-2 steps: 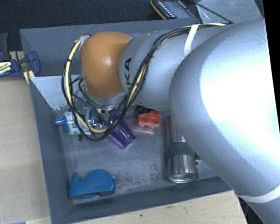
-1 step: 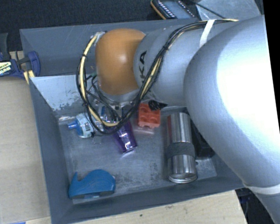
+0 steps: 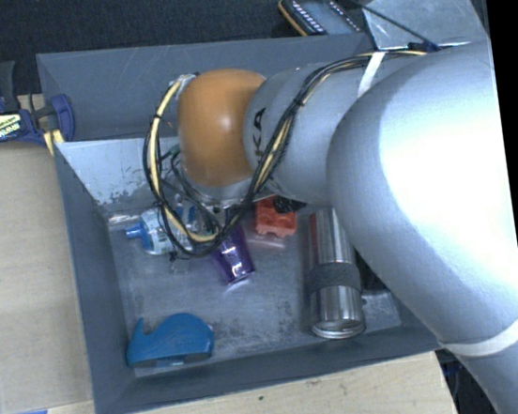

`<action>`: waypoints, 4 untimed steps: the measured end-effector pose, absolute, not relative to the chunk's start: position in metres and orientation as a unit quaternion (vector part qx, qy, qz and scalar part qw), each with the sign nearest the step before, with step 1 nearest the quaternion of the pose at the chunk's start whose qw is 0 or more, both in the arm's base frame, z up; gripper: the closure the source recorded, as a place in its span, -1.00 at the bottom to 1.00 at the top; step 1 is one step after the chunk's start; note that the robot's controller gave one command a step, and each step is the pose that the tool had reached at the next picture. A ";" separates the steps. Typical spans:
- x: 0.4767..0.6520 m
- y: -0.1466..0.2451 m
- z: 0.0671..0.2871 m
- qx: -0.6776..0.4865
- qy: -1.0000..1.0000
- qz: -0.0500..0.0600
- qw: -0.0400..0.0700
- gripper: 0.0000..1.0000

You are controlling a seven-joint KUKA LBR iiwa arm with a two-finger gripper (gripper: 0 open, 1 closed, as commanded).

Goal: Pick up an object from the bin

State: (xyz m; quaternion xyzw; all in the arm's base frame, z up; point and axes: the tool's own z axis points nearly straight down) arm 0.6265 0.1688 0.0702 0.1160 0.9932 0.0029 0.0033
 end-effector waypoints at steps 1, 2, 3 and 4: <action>0.618 0.168 0.071 0.180 0.984 0.004 0.007 1.00; 0.618 0.168 0.071 0.180 0.984 0.004 0.007 1.00; 0.617 0.168 0.075 0.180 0.984 0.004 0.007 1.00; 0.617 0.168 0.084 0.180 0.984 0.004 0.007 1.00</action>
Offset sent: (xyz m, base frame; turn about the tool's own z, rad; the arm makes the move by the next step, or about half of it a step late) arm 0.0000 0.0000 0.0000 0.0000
